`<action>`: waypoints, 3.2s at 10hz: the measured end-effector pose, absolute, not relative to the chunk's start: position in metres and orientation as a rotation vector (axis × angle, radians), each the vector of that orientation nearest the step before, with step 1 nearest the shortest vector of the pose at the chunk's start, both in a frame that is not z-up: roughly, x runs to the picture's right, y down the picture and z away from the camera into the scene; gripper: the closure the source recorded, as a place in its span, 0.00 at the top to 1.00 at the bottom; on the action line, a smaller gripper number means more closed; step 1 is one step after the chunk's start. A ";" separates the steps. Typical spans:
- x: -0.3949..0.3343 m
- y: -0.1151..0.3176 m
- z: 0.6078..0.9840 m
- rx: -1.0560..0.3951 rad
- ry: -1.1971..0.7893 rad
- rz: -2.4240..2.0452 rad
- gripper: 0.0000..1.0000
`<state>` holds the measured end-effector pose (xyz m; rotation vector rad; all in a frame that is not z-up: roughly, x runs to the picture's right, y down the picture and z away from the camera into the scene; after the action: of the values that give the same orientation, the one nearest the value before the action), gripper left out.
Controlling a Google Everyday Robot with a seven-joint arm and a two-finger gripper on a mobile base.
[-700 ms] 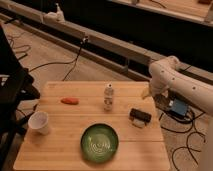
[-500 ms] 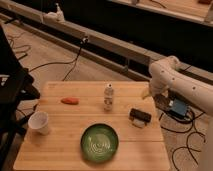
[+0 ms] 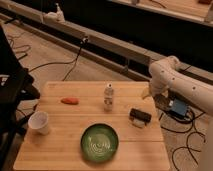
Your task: Knock the bottle over
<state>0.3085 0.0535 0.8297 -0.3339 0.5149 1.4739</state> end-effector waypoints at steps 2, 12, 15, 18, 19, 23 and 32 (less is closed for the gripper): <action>0.308 0.054 0.830 -0.334 0.515 1.474 0.80; 0.300 0.046 0.831 -0.331 0.486 1.489 0.43; 0.272 0.043 0.837 -0.392 0.434 1.492 0.12; 0.227 0.041 0.844 -0.507 0.335 1.486 0.00; 0.212 0.037 0.847 -0.534 0.291 1.483 0.00; 0.145 0.023 0.851 -0.637 0.124 1.458 0.00; 0.037 0.039 0.780 -0.816 -0.170 1.170 0.00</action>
<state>0.0366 0.0387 0.7798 -0.8162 -0.1698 1.1703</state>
